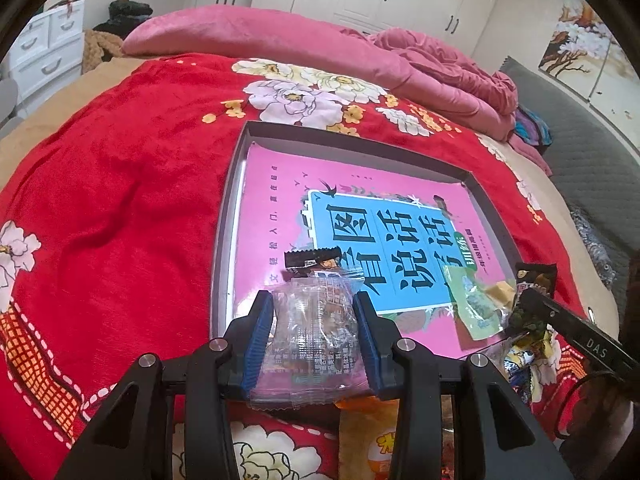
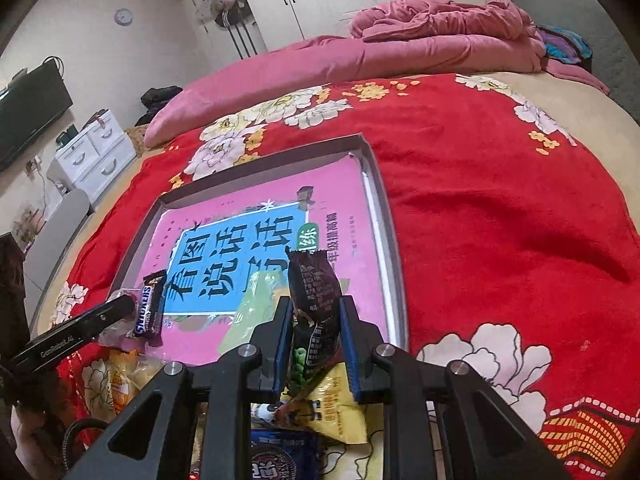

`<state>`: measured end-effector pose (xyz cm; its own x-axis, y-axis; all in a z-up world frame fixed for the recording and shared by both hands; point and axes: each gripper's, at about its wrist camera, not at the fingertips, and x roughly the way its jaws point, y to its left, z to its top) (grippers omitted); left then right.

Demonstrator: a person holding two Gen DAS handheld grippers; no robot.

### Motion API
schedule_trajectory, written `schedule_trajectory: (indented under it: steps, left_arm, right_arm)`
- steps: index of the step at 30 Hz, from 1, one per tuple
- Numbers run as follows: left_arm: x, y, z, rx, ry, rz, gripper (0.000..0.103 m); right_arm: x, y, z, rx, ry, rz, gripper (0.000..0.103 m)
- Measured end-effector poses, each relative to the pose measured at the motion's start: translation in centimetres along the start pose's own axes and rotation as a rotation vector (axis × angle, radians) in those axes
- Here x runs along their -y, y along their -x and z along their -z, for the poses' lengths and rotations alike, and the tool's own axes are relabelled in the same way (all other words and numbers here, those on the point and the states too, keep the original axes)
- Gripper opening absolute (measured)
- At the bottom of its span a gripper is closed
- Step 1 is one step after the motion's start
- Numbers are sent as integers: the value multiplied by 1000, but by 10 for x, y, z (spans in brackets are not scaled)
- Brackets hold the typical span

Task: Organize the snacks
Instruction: 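Carry the clear bag over the tray with the left tool while the right tool carries the black wrapper there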

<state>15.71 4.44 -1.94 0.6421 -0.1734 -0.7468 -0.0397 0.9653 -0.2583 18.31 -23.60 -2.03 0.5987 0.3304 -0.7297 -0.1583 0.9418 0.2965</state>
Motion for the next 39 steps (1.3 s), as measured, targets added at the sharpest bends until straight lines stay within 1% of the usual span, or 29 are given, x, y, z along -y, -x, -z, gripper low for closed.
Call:
schedule_trajectory:
  steps: [7, 11, 15, 19, 24, 30, 39]
  left_arm:
    - [5, -1, 1, -8, -9, 20, 43]
    - [6, 0, 1, -9, -10, 25, 43]
    - [5, 0, 1, -4, -6, 18, 43]
    - [0, 2, -1, 4, 10, 8, 43]
    - [-7, 1, -2, 0, 38, -5, 43]
    - [-8, -2, -2, -9, 35, -21, 43]
    - [-9, -1, -1, -11, 34, -17, 44]
  right_arm:
    - [2, -3, 2, -14, -49, -78, 24]
    - [7, -4, 2, -16, -87, -94, 24]
    - [9, -4, 2, -13, -94, -79, 24]
    - [10, -3, 2, -7, -86, -48, 24]
    - [14, -3, 2, -10, -99, -29, 25]
    - [17, -2, 3, -9, -110, -20, 25]
    - [20, 0, 2, -5, -123, 0, 26]
